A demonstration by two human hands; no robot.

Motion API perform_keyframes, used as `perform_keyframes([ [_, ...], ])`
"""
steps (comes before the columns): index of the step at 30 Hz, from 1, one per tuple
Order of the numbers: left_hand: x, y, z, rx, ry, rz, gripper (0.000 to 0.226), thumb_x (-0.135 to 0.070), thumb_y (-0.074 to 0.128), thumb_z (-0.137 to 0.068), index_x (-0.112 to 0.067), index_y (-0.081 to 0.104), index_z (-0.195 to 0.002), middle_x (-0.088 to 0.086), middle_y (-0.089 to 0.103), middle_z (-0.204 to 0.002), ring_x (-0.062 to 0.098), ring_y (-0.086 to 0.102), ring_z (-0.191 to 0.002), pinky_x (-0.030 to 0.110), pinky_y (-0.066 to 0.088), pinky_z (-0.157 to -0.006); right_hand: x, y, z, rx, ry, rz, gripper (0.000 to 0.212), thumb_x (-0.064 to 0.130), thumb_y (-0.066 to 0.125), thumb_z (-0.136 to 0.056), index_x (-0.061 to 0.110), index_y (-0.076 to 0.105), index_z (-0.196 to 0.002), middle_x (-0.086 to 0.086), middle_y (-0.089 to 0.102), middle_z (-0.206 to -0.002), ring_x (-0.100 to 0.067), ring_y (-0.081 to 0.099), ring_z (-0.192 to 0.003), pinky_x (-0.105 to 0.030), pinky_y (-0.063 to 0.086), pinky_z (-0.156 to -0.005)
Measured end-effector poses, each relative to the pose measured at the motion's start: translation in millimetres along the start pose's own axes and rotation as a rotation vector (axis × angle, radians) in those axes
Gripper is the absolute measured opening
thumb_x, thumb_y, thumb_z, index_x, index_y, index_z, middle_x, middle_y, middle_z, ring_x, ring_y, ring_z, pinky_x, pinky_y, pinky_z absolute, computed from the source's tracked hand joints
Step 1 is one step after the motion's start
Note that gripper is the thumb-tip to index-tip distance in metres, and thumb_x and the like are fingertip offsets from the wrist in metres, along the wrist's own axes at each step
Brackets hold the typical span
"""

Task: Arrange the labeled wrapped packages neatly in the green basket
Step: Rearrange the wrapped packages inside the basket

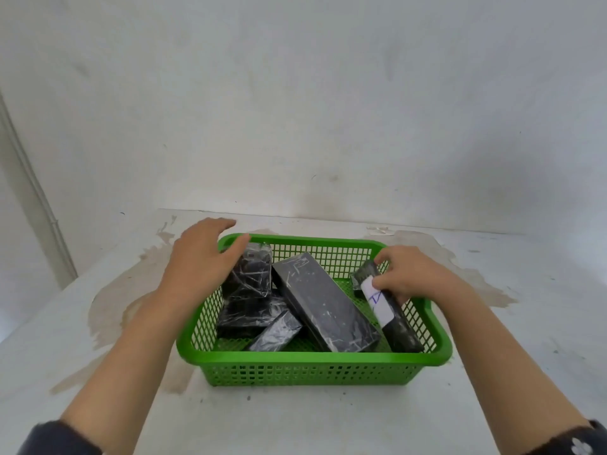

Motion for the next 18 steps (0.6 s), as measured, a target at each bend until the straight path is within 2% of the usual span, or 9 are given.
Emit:
perform_keyframes([
  [1, -19, 2, 1, 0.022, 0.050, 0.068, 0.048, -0.048, 0.055, -0.087, -0.021, 0.056, -0.126, -0.007, 0.060, -0.124, 0.011, 0.056, -0.109, 0.028, 0.040, -0.092, 1, -9, 5, -0.035, -0.046, -0.120, 0.035, 0.011, 0.063, -0.079, 0.019, 0.053, -0.112, -0.005, 0.063, -0.085, -0.013, 0.067, -0.058, -0.021, 0.050, -0.044],
  [3, -56, 17, 4, 0.164, 0.108, 0.272, 0.044, -0.052, 0.060, -0.080, -0.031, 0.060, -0.119, -0.024, 0.060, -0.109, -0.008, 0.058, -0.093, 0.019, 0.044, -0.081, 5, -26, 18, -0.110, -0.162, -0.376, 0.037, 0.011, 0.061, -0.079, 0.025, 0.053, -0.112, -0.003, 0.066, -0.085, -0.014, 0.066, -0.071, -0.023, 0.052, -0.050],
  [5, -93, 38, 8, 0.338, 0.172, 0.375, 0.048, -0.055, 0.065, -0.075, -0.038, 0.057, -0.119, -0.026, 0.058, -0.107, -0.012, 0.058, -0.091, 0.018, 0.048, -0.079, 10, -38, 32, -0.150, -0.284, -0.581, 0.037, 0.009, 0.059, -0.082, 0.032, 0.056, -0.111, -0.001, 0.066, -0.082, -0.012, 0.064, -0.072, -0.021, 0.051, -0.053],
  [7, -125, 59, 11, 0.473, 0.245, 0.410, 0.064, -0.058, 0.068, -0.071, -0.044, 0.046, -0.129, -0.026, 0.053, -0.114, -0.008, 0.060, -0.095, 0.015, 0.048, -0.077, 11, -42, 41, -0.161, -0.367, -0.715, 0.040, 0.007, 0.056, -0.085, 0.038, 0.056, -0.109, 0.001, 0.068, -0.083, -0.009, 0.064, -0.076, -0.021, 0.052, -0.057],
  [9, -149, 77, 11, 0.571, 0.271, 0.518, 0.069, -0.050, 0.073, -0.071, -0.049, 0.039, -0.132, -0.024, 0.050, -0.116, -0.001, 0.064, -0.093, 0.020, 0.053, -0.076, 8, -41, 47, -0.152, -0.408, -0.806, 0.037, 0.004, 0.055, -0.086, 0.032, 0.057, -0.110, 0.005, 0.072, -0.084, -0.009, 0.066, -0.078, -0.021, 0.053, -0.061],
  [11, -163, 95, 7, 0.670, 0.252, 0.675, 0.062, -0.028, 0.077, -0.075, -0.041, 0.048, -0.128, -0.011, 0.058, -0.115, 0.015, 0.068, -0.091, 0.033, 0.059, -0.074, -1, -38, 48, -0.146, -0.421, -0.869, 0.029, 0.002, 0.057, -0.086, 0.021, 0.058, -0.107, 0.001, 0.074, -0.088, -0.013, 0.068, -0.080, -0.024, 0.055, -0.065],
  [13, -168, 113, -3, 0.721, 0.215, 0.735, 0.054, -0.010, 0.076, -0.076, -0.032, 0.055, -0.120, 0.006, 0.060, -0.112, 0.027, 0.069, -0.086, 0.037, 0.060, -0.070, -19, -39, 47, -0.258, -0.418, -0.894, 0.019, 0.003, 0.061, -0.086, 0.016, 0.061, -0.100, 0.000, 0.075, -0.092, -0.016, 0.069, -0.085, -0.024, 0.056, -0.068],
  [16, -161, 137, -21, 0.704, 0.070, 0.750, 0.049, 0.001, 0.071, -0.078, -0.021, 0.053, -0.119, 0.009, 0.056, -0.103, 0.023, 0.068, -0.079, 0.037, 0.060, -0.066, -66, -33, 44, -0.516, -0.291, -0.972, 0.013, 0.013, 0.064, -0.086, 0.022, 0.065, -0.096, 0.003, 0.071, -0.101, -0.017, 0.066, -0.100, -0.026, 0.054, -0.080],
  [18, -154, 158, -29, 0.740, -0.043, 0.740, 0.049, 0.007, 0.066, -0.080, -0.014, 0.049, -0.121, 0.009, 0.056, -0.098, 0.022, 0.066, -0.079, 0.041, 0.061, -0.068, -86, -6, 38, -0.469, -0.204, -1.036, 0.022, 0.024, 0.064, -0.085, 0.026, 0.063, -0.107, 0.005, 0.065, -0.115, -0.012, 0.061, -0.107, -0.031, 0.050, -0.089],
])
Point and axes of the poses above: each hand's wrist, its own z-axis away from the middle knuckle, its own y-axis out of the palm, x = y × z, the point moved 8 cm from there along -z, towards the middle knuckle
